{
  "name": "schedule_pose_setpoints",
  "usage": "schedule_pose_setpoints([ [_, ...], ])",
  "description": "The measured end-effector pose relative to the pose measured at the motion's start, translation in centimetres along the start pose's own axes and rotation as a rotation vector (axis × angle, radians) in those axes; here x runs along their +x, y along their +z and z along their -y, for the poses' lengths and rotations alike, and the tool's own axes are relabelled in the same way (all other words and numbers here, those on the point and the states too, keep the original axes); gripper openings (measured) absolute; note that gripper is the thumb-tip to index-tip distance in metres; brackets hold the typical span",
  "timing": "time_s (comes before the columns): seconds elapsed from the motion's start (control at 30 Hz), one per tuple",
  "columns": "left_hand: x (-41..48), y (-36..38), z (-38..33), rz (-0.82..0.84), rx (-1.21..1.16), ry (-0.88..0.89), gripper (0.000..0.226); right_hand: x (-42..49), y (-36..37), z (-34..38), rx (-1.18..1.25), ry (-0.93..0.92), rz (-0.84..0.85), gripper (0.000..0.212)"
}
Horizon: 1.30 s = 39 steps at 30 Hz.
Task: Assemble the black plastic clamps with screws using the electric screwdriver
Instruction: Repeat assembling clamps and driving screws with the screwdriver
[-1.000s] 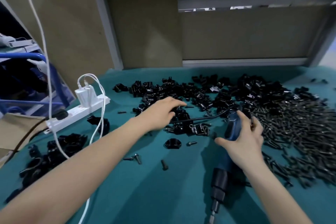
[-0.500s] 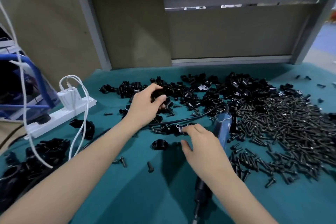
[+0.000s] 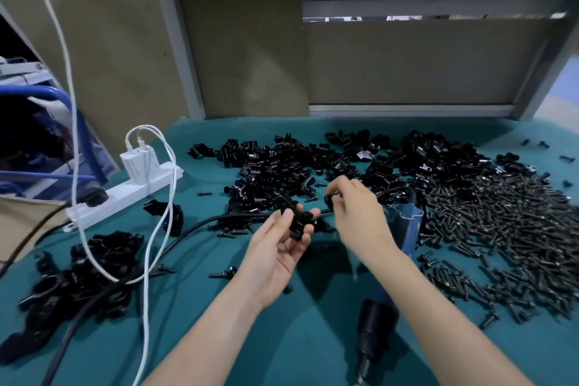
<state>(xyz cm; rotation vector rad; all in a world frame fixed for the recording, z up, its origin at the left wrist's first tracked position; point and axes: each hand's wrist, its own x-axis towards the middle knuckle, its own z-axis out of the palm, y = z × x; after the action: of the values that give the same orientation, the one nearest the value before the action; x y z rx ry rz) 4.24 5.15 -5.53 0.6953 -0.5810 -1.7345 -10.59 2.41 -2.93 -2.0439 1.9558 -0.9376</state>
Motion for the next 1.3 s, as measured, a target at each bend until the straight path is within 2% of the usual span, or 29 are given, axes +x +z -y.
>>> schedule_pose_setpoints([
  [0.07,-0.2,-0.2,0.2,0.013,-0.052,-0.051,0.033,-1.1,-1.1,0.2,0.435,0.087,-0.045,0.017],
  [0.17,-0.2,-0.4,0.2,0.011,-0.058,-0.102,0.062,-3.4,-3.0,0.8,1.15,0.237,0.123,0.023],
  [0.23,-0.2,-0.4,0.1,0.039,-0.041,-0.087,0.064,-4.7,-3.6,1.0,1.406,0.31,0.251,0.024],
  [0.3,-0.2,-0.3,0.0,0.064,-0.057,-0.076,0.051,-5.5,-3.5,1.1,1.518,0.336,0.292,0.024],
  [0.37,-0.2,-0.5,0.0,0.095,-0.081,-0.088,0.035,-5.8,-3.3,1.3,1.542,0.34,0.277,0.039],
  [0.43,-0.4,-0.5,-0.1,0.138,-0.059,-0.094,0.03,-6.0,-3.2,1.5,1.519,0.339,0.243,0.043],
  [0.6,-0.9,0.1,0.1,0.224,0.158,-0.058,0.025,-6.4,-3.3,1.3,1.49,0.312,0.192,0.04],
  [0.7,-0.9,-0.1,0.1,0.259,0.173,-0.083,0.03,-6.5,-3.5,1.2,1.41,0.267,0.189,0.04],
  [0.83,-1.2,-0.2,-0.5,0.349,0.168,-0.13,0.04,-6.5,-3.8,0.9,1.289,0.198,0.191,0.027],
  [0.97,-1.4,0.1,-0.6,0.319,0.243,-0.123,0.028,-6.5,-4.0,0.6,1.24,0.176,0.201,0.026],
  [1.07,-1.3,0.2,-0.3,0.29,0.287,-0.108,0.033,-6.6,-3.7,0.7,1.145,0.125,0.19,0.023],
  [1.13,-1.4,0.4,-0.2,0.302,0.291,-0.105,0.036,-6.6,-3.4,0.8,1.061,0.076,0.174,0.029],
  [1.23,-1.2,0.2,-0.2,0.313,0.29,-0.085,0.057,-6.6,-3.3,0.7,0.996,0.035,0.151,0.033],
  [1.3,-1.2,0.1,-0.1,0.318,0.312,-0.052,0.059,-6.6,-3.2,0.5,0.966,0.021,0.156,0.035],
])
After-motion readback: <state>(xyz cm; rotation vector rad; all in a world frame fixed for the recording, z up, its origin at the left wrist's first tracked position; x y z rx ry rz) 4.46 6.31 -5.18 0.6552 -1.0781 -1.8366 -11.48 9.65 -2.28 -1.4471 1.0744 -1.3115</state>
